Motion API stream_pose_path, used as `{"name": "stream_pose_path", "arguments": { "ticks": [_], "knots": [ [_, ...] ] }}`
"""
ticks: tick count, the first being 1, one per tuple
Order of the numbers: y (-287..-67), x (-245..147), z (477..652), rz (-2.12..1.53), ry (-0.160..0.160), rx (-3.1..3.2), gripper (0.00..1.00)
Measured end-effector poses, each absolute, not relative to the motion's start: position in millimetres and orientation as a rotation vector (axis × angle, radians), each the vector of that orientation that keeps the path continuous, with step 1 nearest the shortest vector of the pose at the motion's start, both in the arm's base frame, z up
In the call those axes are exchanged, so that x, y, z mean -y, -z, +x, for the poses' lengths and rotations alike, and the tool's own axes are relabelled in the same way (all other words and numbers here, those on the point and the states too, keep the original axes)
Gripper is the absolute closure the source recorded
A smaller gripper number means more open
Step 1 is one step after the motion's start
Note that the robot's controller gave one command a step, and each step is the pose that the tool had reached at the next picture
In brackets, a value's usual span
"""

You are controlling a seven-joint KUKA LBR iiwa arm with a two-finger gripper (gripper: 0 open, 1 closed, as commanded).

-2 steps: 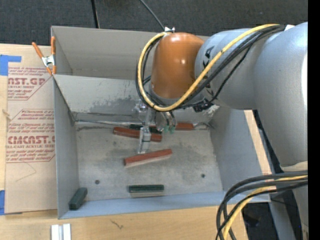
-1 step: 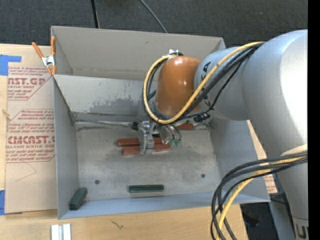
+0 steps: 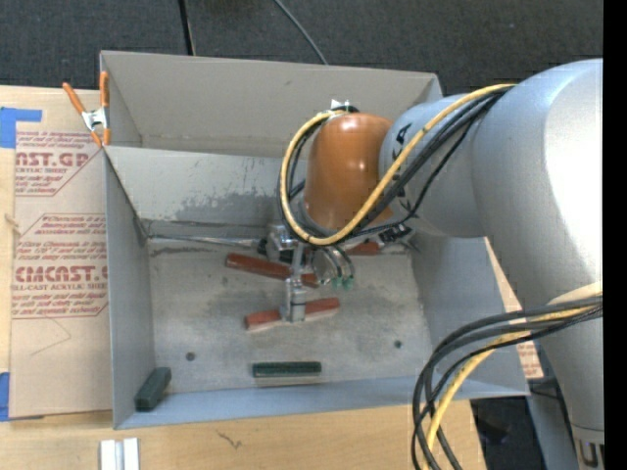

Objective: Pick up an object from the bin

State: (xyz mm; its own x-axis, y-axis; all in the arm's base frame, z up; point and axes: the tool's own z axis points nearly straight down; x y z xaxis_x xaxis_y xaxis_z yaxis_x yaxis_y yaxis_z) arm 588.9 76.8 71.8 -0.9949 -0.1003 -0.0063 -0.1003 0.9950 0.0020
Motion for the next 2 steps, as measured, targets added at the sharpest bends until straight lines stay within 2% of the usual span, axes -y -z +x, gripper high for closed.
{"name": "stream_pose_path", "arguments": {
  "ticks": [1,2],
  "knots": [
    [-75.2,-77.4,589.6,-0.159,-0.005,-3.134,1.0],
    [-75.2,-77.5,589.6,-0.16,-0.005,-3.134,1.0]
  ]
}}
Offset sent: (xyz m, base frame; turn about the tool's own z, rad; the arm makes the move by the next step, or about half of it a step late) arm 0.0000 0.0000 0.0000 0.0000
